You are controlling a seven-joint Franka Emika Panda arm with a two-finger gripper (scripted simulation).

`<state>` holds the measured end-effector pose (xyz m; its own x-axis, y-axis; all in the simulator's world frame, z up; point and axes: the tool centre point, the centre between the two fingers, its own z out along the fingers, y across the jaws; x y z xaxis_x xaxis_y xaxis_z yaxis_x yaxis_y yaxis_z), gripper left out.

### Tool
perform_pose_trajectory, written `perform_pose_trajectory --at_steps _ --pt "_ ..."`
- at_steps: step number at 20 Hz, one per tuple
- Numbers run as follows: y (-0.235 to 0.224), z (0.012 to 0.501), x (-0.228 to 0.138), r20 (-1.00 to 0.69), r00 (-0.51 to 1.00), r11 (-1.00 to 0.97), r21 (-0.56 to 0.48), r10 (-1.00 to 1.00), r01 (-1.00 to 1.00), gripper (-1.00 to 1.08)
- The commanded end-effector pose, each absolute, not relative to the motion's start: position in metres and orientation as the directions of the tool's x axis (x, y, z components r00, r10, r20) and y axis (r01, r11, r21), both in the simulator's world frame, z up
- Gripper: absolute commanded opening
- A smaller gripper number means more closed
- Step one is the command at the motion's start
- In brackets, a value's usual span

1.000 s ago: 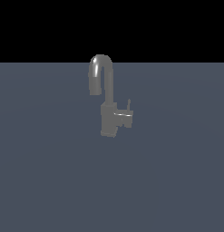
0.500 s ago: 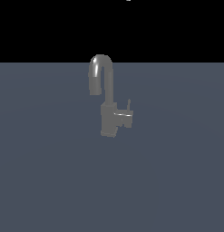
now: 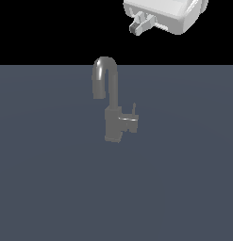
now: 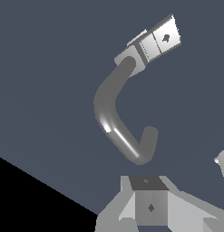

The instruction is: Turn on the faucet by rotating a designated handle.

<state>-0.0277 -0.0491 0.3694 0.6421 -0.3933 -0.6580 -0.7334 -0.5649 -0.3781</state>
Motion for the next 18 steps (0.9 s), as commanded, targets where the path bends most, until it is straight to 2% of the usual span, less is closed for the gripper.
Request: perform_pose_trajectory --at_steps 1,10,18 --pt "-0.055 0.354 -0.016 -0.706 0.592 -0.501 -0.376 -0.389 -0.779 -1.0" --pt "-0.074 0.292 0.017 -0.859 0.393 -0.253 -0.32 -0.329 -0.913 -1.0" --pt "-0.082 0.227 0.035 -0.956 0.205 -0.019 -0.205 -0.212 -0.979 -1.0"
